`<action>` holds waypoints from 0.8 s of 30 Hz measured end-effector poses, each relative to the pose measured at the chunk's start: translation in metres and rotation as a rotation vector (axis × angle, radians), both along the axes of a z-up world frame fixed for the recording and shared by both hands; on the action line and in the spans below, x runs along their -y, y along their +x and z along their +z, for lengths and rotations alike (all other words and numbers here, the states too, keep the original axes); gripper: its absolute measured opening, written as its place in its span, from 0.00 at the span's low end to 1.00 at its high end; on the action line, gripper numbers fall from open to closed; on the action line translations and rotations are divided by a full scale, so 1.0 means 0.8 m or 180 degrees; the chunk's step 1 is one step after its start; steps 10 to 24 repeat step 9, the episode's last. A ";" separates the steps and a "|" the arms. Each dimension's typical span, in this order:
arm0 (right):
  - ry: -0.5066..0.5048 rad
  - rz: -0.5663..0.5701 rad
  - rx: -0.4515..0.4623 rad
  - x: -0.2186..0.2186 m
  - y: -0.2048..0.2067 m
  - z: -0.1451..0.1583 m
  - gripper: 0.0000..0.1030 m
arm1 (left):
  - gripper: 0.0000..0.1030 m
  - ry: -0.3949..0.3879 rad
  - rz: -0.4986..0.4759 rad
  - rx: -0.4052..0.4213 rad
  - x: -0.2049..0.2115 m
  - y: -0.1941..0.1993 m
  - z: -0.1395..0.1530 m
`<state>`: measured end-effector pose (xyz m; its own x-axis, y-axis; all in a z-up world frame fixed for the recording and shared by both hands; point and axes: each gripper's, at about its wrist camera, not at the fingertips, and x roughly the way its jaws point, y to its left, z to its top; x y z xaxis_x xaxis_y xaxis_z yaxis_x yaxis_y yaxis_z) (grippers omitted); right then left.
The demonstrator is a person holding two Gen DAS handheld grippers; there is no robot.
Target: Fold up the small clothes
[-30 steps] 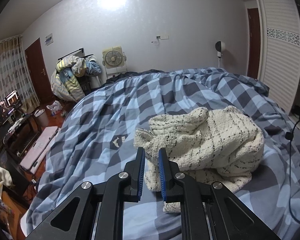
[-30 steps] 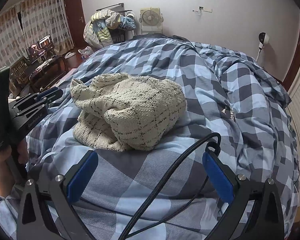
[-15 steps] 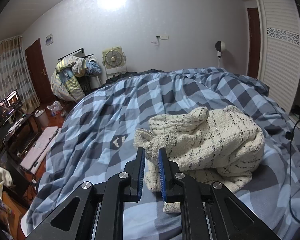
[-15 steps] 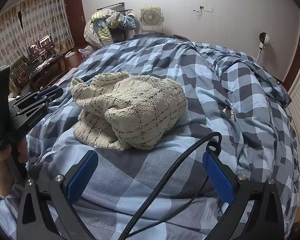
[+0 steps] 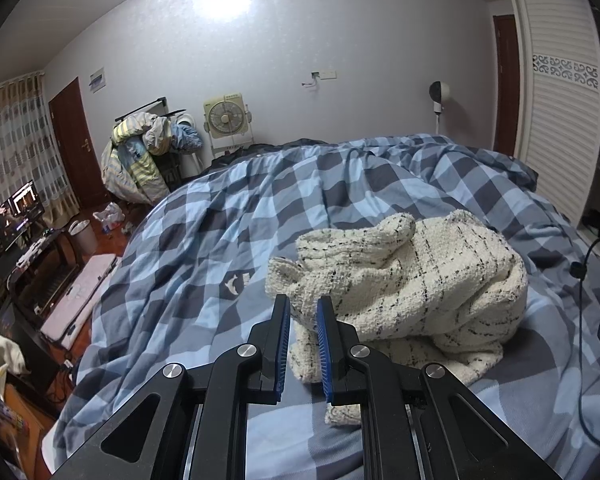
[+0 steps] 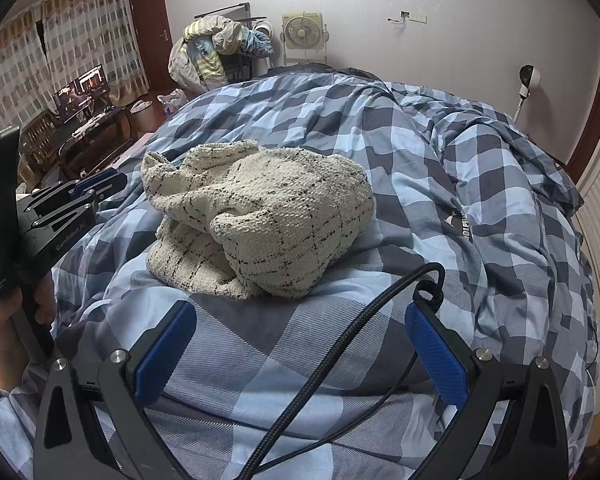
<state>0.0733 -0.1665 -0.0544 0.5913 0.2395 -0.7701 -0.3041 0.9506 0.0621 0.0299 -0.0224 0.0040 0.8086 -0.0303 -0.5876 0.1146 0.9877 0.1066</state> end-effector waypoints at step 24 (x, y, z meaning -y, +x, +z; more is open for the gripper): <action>-0.0005 0.0004 -0.0003 -0.001 -0.001 -0.001 0.99 | 0.12 -0.0006 0.0002 0.0003 0.000 0.000 0.000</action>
